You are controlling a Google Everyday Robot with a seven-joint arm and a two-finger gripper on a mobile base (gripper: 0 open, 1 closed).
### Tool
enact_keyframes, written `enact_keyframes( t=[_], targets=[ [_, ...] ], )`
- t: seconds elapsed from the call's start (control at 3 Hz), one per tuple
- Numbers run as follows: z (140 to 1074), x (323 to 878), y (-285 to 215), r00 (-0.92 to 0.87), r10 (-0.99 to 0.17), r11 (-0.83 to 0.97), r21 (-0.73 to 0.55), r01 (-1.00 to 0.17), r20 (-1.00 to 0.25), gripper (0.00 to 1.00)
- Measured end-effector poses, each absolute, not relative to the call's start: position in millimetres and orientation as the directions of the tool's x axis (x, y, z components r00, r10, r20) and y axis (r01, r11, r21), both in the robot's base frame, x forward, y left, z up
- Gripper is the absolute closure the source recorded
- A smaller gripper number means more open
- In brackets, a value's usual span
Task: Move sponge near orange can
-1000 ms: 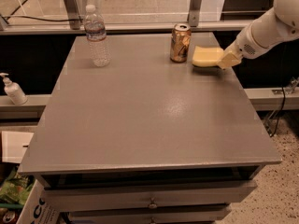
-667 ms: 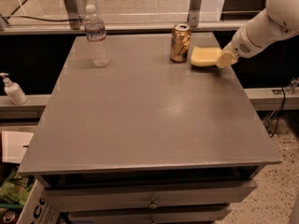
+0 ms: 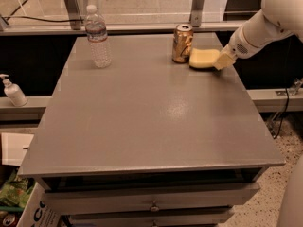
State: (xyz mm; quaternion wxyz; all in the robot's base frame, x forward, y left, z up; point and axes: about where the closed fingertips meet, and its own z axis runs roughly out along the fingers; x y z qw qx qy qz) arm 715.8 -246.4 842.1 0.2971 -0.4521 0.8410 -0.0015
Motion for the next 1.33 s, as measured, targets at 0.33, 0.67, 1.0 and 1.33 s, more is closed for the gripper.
enact_keyframes(
  t=[0.33,0.67,1.0,1.33],
  targets=[
    [839.3,717.1,-244.2,-0.419,-0.759,0.592,-0.260,-0.763,-0.498,0.45],
    [837.3,717.1,-243.5,-0.423,-0.757,0.593,-0.251,-0.765,-0.498,0.21],
    [835.2,715.7,-243.2,-0.426,-0.753,0.595,-0.242,-0.767,-0.501,0.01],
    [835.0,714.1,-242.9,-0.426,-0.748,0.596,-0.233,-0.769,-0.509,0.00]
  ],
)
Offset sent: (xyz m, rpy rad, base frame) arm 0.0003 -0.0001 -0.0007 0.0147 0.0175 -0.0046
